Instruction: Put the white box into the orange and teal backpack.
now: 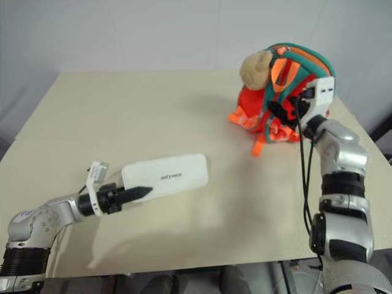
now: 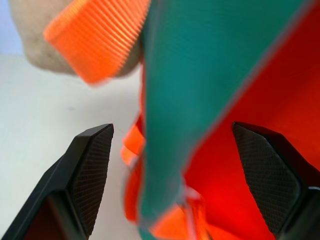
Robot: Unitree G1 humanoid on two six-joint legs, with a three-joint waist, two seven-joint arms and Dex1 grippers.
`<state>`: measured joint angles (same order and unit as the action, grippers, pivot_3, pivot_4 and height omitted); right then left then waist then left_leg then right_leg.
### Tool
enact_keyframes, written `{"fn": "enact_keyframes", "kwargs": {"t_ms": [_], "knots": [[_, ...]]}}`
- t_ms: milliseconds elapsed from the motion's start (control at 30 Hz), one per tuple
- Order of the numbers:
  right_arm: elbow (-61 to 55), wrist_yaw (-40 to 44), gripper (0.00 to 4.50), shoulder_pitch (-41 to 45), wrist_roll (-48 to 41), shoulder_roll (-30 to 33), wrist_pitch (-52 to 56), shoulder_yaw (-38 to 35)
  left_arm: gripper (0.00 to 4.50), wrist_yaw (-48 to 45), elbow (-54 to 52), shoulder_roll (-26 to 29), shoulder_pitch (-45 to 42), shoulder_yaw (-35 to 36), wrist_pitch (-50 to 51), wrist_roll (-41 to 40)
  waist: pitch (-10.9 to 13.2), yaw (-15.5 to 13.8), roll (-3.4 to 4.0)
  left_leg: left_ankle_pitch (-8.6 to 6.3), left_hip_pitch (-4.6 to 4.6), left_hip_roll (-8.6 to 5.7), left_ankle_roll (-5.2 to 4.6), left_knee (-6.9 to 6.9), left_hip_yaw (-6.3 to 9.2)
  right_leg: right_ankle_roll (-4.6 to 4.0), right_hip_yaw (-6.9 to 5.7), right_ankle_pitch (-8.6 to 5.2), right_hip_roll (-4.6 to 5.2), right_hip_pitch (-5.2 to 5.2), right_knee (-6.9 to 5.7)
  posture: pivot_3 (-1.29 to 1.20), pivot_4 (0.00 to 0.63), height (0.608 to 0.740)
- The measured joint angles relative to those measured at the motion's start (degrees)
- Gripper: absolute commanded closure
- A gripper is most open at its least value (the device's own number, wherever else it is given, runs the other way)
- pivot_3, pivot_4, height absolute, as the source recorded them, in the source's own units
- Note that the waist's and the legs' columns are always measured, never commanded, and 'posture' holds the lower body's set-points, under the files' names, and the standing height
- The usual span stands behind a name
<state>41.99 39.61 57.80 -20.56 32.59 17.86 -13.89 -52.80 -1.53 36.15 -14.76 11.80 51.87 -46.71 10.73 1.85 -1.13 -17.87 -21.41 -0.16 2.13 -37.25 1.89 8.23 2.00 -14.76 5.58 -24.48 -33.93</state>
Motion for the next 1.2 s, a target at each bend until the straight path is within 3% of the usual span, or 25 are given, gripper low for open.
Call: {"fn": "enact_keyframes", "kwargs": {"t_ms": [167,233,433,600,733,967,1200], "knots": [[9.6,1.0,0.0,7.0,0.8,-2.8,-2.6,0.2,3.08,0.0,0.0,0.0,0.1,0.0,-0.3,0.0,0.0,0.1,0.01,0.01,0.0,0.02,0.03,0.05,-0.08,0.0,0.0,0.0,0.0,-0.05,0.02,0.0,0.15,0.74],[14.4,0.8,0.39,9.2,2.5,-3.5,-6.0,0.4,3.08,0.0,0.0,-0.1,0.1,0.0,-0.7,0.0,0.0,0.1,0.0,0.01,0.0,0.02,0.03,0.05,-0.12,0.0,0.01,0.0,0.01,-0.05,0.02,0.0,0.15,0.74],[22.6,1.5,2.36,11.0,4.8,-4.3,-12.8,0.3,3.08,0.1,0.0,-0.3,0.3,0.2,-1.8,0.1,0.0,0.2,0.0,0.02,0.0,0.02,0.04,0.05,-0.14,0.0,0.01,0.0,0.01,-0.06,0.02,0.0,0.15,0.74],[21.1,8.6,3.95,11.5,3.7,-4.6,-8.7,0.2,3.08,0.0,2.1,0.7,0.2,1.8,-4.1,0.4,0.0,0.9,0.01,0.02,0.02,0.05,0.05,0.05,-0.14,0.0,0.01,0.0,-0.02,-0.07,-0.04,0.0,0.15,0.74],[7.5,15.6,3.95,8.5,-1.0,-5.1,4.9,1.2,3.08,-0.4,5.1,1.3,-0.2,3.1,-6.2,1.7,0.0,1.3,0.02,0.02,0.02,0.1,0.06,0.04,-0.13,0.0,-0.02,0.0,-0.03,-0.11,-0.08,0.0,0.15,0.74],[-31.8,19.4,3.95,-5.2,-22.6,0.5,45.3,1.9,3.08,-0.7,7.8,2.8,-0.2,6.5,-8.8,2.4,0.0,0.3,0.03,-0.15,-0.07,0.1,-0.07,0.06,-0.11,-0.01,-0.12,0.0,0.13,-0.34,-0.06,0.0,0.15,0.74],[-48.9,18.7,3.95,-11.6,-42.6,7.1,67.0,-2.5,3.08,-1.9,12.2,2.4,-0.2,7.4,-12.7,4.0,0.0,-0.4,0.01,-0.41,-0.05,0.09,-0.42,-0.1,-0.44,0.0,-0.19,0.0,0.17,-0.26,-0.02,0.0,0.15,0.74]]}}
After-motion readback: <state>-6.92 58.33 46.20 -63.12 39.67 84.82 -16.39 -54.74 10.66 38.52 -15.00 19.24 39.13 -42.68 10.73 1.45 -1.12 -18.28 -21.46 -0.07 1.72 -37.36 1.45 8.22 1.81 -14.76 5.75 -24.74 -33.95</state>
